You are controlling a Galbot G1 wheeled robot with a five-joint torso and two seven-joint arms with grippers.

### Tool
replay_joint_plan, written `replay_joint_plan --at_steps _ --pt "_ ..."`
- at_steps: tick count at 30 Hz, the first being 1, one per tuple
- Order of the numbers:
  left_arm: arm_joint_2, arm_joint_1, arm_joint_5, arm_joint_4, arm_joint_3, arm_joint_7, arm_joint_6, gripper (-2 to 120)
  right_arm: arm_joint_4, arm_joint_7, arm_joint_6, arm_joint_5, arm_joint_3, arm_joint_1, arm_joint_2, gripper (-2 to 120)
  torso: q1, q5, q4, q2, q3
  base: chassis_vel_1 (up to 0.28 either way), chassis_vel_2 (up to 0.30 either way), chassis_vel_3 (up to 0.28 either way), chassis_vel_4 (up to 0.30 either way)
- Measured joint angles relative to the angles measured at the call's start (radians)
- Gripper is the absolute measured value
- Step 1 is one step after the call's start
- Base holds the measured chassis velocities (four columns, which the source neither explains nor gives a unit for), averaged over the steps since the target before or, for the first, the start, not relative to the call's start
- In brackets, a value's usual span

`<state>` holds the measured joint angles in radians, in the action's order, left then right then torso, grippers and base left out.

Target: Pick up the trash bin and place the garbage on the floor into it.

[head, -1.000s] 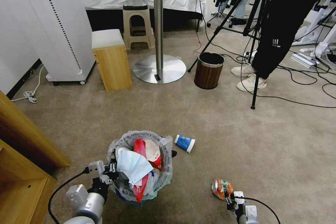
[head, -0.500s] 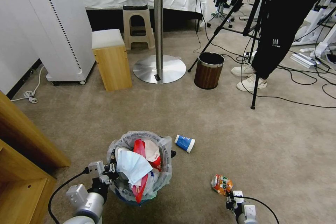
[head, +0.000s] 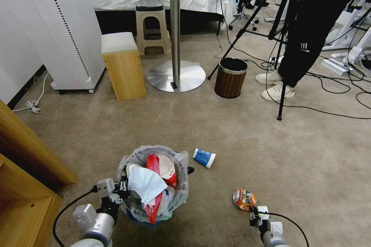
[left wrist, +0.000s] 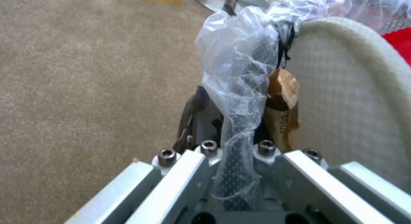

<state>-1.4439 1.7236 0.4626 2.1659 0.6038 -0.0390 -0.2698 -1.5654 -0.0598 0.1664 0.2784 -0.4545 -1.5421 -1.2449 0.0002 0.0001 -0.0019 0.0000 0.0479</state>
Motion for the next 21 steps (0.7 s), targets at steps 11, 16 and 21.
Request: replay_joint_plan --at_steps 11,16,21 --pt "0.002 -0.004 -0.016 -0.026 -0.01 0.001 -0.005 1 -0.076 0.09 -0.13 0.041 -0.012 -0.033 0.085 11 0.0 -0.0001 -0.0001 0.0 0.0 0.0 0.0 0.0 0.0" --pt "0.004 -0.001 -0.026 -0.026 -0.02 0.004 -0.008 1 -0.087 0.179 -0.265 0.083 -0.016 -0.028 0.106 11 0.0 -0.0001 -0.0001 0.0 0.0 0.0 0.0 0.0 0.0" --pt "0.003 -0.001 -0.034 -0.028 -0.025 0.007 -0.009 1 -0.1 0.239 -0.345 0.108 -0.021 -0.018 0.11 11 0.0 0.0 0.0 0.0 0.0 0.0 0.0 0.0 0.0"
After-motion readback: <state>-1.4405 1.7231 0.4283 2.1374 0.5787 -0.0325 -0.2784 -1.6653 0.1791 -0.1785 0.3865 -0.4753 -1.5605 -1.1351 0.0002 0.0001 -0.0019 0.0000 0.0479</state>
